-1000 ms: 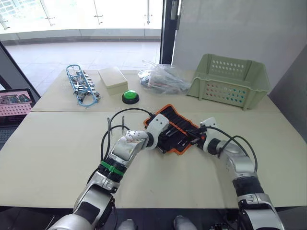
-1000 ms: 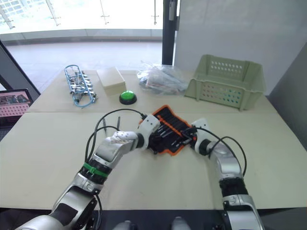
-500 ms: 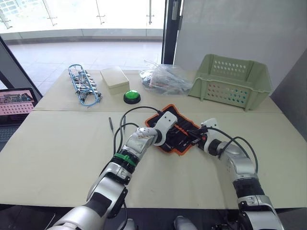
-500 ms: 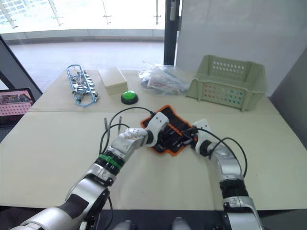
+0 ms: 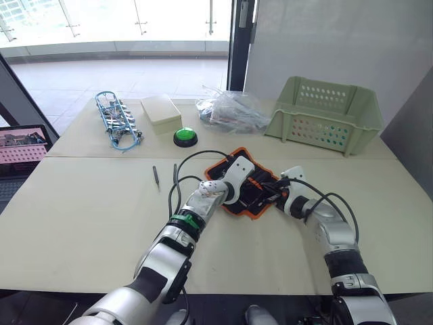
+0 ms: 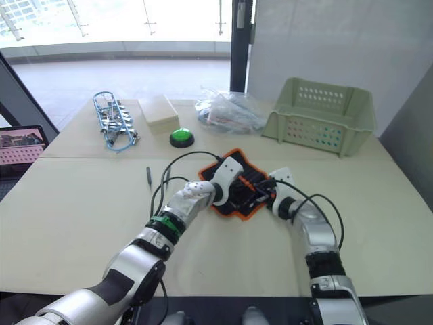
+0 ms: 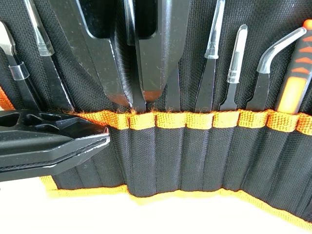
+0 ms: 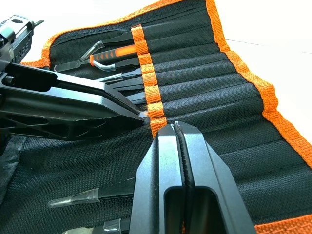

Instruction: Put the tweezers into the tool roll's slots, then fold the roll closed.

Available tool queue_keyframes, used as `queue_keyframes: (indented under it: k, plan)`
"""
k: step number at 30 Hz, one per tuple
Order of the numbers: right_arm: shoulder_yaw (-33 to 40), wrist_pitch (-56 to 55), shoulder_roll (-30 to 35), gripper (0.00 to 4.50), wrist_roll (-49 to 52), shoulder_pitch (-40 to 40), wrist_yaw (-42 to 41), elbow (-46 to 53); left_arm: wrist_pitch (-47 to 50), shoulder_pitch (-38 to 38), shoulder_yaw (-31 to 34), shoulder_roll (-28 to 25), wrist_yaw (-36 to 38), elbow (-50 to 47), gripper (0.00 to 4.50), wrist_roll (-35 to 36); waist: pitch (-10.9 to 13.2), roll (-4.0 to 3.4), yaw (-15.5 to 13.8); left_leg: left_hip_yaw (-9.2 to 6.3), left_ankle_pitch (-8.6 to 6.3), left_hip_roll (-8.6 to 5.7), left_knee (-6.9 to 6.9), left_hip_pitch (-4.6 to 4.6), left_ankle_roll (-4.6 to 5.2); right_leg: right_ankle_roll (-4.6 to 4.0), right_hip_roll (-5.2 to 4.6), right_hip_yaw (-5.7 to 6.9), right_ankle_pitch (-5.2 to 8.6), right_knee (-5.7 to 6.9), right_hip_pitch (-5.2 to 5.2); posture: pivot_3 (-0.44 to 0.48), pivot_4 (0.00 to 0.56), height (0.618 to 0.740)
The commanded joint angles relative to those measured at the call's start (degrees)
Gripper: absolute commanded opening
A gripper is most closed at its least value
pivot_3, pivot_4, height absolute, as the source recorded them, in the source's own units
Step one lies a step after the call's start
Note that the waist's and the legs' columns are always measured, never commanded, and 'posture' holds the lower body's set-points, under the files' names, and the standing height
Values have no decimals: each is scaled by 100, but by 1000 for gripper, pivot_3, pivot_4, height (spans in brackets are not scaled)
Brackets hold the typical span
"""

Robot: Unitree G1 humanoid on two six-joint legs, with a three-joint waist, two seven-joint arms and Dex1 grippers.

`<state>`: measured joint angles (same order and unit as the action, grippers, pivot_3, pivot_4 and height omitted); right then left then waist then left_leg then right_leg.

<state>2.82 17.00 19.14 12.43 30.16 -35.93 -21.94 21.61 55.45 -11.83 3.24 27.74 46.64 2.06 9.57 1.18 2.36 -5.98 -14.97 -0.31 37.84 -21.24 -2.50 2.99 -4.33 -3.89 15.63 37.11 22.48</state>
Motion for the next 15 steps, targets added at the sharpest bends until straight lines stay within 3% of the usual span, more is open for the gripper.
queue_keyframes:
  k: [1, 5, 11, 15]
  plan:
    - [-118, 29, -64, 0, -67, -77, -32, -187, 331, -274, -175, -244, 351, -1116, 1075, -65, 0, -1, 16, 0, 0, 1, 0, 0, 0, 0, 1, 0, 0, 0, 1, 0, 150, 740]
    - [-117, -74, -73, 0, -99, -113, -41, -334, 1277, -783, -107, -681, 607, -2689, 2377, 160, -1, -2, 42, 0, 0, 6, -2, 2, 0, 0, 6, 0, 0, 4, 3, 0, 150, 740]
    - [-393, -439, -32, 0, -355, -157, -195, -521, 2428, -1351, 594, -1793, 687, -4304, 4388, 497, -2, -4, 46, -1, 0, 10, -2, 10, 0, -1, 8, -1, 0, 7, -1, 0, 150, 740]
    - [-487, -572, -44, 0, -483, -163, -169, -708, 2637, -1805, 1346, -2181, 590, -4887, 4453, 891, -4, -3, 59, -2, 0, 13, -2, 15, 0, -1, 10, -1, 0, 7, -5, 0, 150, 740]
